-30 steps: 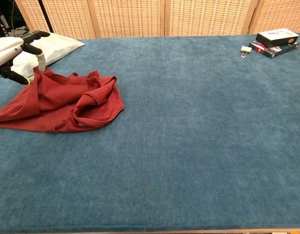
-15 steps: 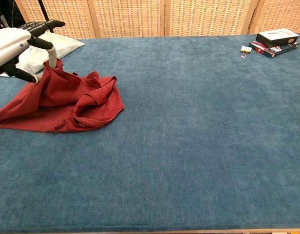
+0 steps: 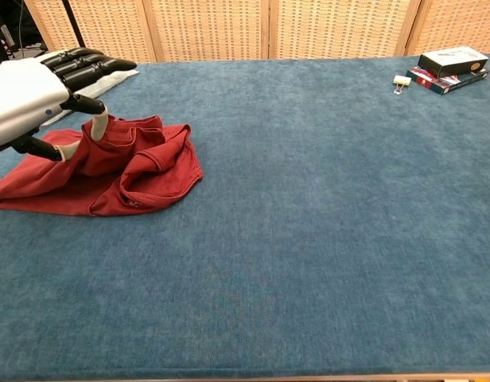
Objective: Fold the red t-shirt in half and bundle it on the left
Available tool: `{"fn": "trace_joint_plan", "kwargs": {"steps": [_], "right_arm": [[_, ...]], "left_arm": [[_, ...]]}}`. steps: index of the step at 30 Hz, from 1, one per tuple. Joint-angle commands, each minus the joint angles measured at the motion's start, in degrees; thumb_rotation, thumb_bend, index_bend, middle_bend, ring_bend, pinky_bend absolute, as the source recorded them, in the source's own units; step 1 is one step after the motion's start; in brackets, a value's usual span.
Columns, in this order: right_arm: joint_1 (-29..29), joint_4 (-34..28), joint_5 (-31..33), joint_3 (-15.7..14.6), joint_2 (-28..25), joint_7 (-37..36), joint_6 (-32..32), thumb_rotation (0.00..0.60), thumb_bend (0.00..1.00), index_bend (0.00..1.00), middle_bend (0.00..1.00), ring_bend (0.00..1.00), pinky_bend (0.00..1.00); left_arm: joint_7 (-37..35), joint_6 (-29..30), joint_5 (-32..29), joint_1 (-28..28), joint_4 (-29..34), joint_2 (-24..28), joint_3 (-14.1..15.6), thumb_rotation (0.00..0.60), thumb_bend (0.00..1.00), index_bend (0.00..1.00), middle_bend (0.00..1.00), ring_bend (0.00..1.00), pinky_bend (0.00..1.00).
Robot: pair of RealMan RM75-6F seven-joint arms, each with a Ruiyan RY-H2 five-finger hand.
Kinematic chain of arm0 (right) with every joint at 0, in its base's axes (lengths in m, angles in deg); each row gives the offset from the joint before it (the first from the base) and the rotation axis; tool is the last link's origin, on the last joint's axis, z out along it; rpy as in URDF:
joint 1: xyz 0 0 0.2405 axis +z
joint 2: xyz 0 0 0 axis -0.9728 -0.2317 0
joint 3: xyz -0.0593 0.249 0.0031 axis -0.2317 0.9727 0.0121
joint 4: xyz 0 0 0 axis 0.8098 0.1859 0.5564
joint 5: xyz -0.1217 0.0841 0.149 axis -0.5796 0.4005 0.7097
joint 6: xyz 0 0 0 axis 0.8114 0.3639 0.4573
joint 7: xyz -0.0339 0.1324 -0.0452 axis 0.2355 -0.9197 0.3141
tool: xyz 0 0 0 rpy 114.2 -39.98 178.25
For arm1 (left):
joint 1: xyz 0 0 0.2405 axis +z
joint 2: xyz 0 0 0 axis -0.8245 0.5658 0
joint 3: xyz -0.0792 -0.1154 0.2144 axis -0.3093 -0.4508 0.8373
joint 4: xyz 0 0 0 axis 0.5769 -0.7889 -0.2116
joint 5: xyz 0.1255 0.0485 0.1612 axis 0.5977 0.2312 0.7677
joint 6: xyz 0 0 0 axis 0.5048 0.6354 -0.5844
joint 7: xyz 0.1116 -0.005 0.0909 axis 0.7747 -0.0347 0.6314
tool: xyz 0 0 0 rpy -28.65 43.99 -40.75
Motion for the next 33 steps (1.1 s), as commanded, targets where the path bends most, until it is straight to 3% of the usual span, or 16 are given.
{"fn": "trace_joint_plan", "kwargs": {"steps": [1, 11, 15, 20, 24, 26, 28, 33], "right_arm": [[0.0, 0.0, -0.2, -0.1, 0.2, 0.4, -0.1, 0.600, 0.00, 0.00, 0.00, 0.00, 0.00], [0.1, -0.1, -0.4, -0.4, 0.5, 1.3, -0.3, 0.600, 0.00, 0.00, 0.00, 0.00, 0.00], [0.1, -0.2, -0.4, -0.4, 0.6, 1.4, -0.3, 0.600, 0.00, 0.00, 0.00, 0.00, 0.00], [0.0, -0.2, -0.4, -0.4, 0.5, 1.5, -0.2, 0.600, 0.00, 0.00, 0.00, 0.00, 0.00], [0.0, -0.2, -0.5, -0.5, 0.5, 1.5, -0.1, 0.600, 0.00, 0.00, 0.00, 0.00, 0.00], [0.0, -0.3, -0.5, -0.5, 0.5, 1.5, -0.1, 0.600, 0.00, 0.00, 0.00, 0.00, 0.00], [-0.1, -0.3, -0.5, -0.5, 0.5, 1.5, 0.0, 0.600, 0.00, 0.00, 0.00, 0.00, 0.00], [-0.1, -0.3, -0.5, -0.5, 0.4, 1.5, 0.0, 0.600, 0.00, 0.00, 0.00, 0.00, 0.00]], "left_arm": [[2.6, 1.3, 2.0, -0.2, -1.5, 0.0, 1.6, 0.600, 0.41, 0.70, 0.00, 0.00, 0.00], [7.4, 3.9, 5.6, -0.7, -5.1, -0.4, 4.4, 0.600, 0.39, 0.70, 0.00, 0.00, 0.00], [8.8, 5.8, 7.2, -1.1, -6.5, -0.6, 5.5, 0.600, 0.33, 0.67, 0.00, 0.00, 0.00], [8.6, 7.3, 7.9, -1.1, -7.4, -0.8, 6.2, 0.600, 0.19, 0.47, 0.00, 0.00, 0.00], [8.1, 8.0, 8.6, -1.1, -8.3, -0.7, 7.1, 0.600, 0.05, 0.25, 0.00, 0.00, 0.00], [7.6, 9.2, 8.7, -1.0, -8.5, -0.7, 7.1, 0.600, 0.03, 0.17, 0.00, 0.00, 0.00], [4.9, 12.8, 7.8, -0.9, -7.5, -0.8, 6.0, 0.600, 0.02, 0.09, 0.00, 0.00, 0.00], [-0.8, 18.1, 4.1, -1.1, -5.2, -0.4, 1.7, 0.600, 0.02, 0.01, 0.00, 0.00, 0.00]]}}
